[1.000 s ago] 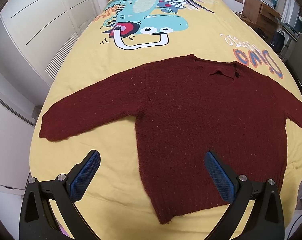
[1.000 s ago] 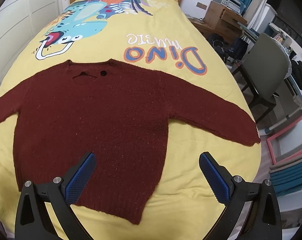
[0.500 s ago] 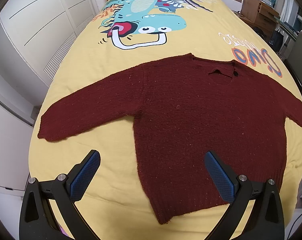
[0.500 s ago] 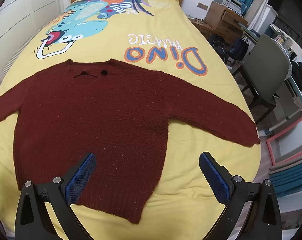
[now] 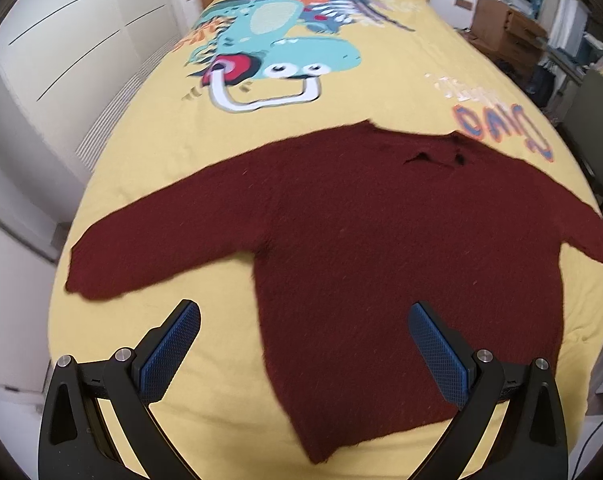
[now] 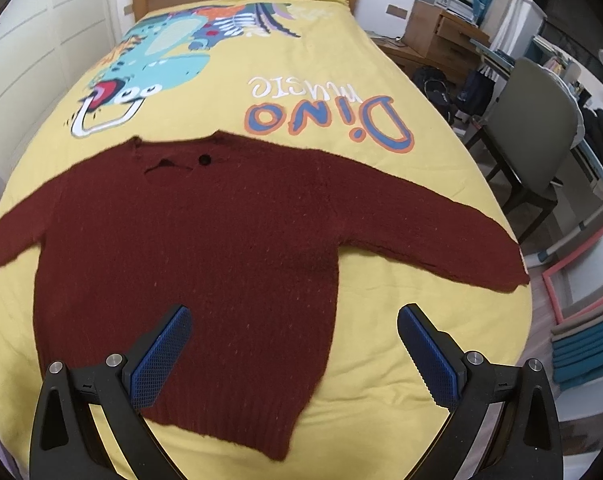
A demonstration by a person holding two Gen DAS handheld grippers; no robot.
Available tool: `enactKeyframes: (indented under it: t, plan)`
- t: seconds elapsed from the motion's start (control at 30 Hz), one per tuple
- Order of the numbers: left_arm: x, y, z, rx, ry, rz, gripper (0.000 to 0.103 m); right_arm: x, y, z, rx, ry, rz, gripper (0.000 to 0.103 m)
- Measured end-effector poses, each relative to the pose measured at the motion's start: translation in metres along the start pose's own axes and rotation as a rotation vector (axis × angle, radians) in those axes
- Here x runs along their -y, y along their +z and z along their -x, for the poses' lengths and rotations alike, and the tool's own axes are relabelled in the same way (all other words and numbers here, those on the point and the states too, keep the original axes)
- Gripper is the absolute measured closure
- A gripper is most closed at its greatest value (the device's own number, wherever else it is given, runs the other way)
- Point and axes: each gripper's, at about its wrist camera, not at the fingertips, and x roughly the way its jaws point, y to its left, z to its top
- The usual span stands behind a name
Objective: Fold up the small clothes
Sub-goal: 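Lower the right tool onto the sweater side and grasp its edge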
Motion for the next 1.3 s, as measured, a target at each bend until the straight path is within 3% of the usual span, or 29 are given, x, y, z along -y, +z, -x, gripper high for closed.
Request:
enactKeyframes:
  t: [0.17,0.33,0.57,0.73,0.87,1.03,1.2,1.3]
  plan:
    - [0.003,0.018,-0.012,0.017,-0.003,-0.027,0.001,0.040,0.011,-0.014,0.064,0.013,-0.084,0.001]
    - [-0.003,0.030,-0.032,0.004,-0.008,-0.007,0.001,0.098,0.018,-0.051,0.060,-0.064,-0.146,0.001]
    - [-0.002,0.030,-0.069,-0.073,0.030,-0.025,0.001,0.200,0.008,-0.129,-0.041,-0.099,-0.371,0.001]
    - [-0.003,0.018,-0.095,-0.147,0.006,0.000,0.001,0.258,-0.007,-0.172,-0.104,-0.147,-0.532,0.001]
    - [-0.005,0.009,-0.108,-0.196,0.005,0.011,0.001,0.302,-0.020,-0.193,-0.138,-0.177,-0.698,0.001]
    - [-0.010,0.005,-0.114,-0.223,0.025,0.026,0.001,0.340,-0.024,-0.204,-0.128,-0.172,-0.807,0.001]
    - [-0.011,0.002,-0.118,-0.240,0.024,0.020,0.001,0.352,-0.030,-0.222,-0.177,-0.132,-0.881,0.012]
    - [-0.016,0.002,-0.119,-0.238,0.048,0.018,0.001,0.351,-0.020,-0.223,-0.190,-0.162,-0.842,0.029]
